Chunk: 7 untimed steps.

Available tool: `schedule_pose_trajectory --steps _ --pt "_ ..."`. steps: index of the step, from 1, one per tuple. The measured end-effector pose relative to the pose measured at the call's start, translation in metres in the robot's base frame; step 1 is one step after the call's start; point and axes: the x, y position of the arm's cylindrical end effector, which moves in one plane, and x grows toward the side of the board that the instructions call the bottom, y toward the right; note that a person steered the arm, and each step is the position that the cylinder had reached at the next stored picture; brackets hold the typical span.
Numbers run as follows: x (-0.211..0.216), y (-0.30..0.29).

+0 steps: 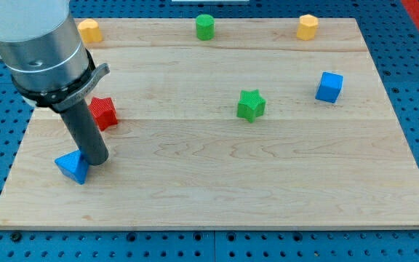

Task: Slide red star to the bottom center

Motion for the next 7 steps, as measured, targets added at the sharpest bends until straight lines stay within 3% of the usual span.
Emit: schedule_pose_trajectory --steps 5,7 --pt "-0.021 0.041" --pt "-0.056 0.058"
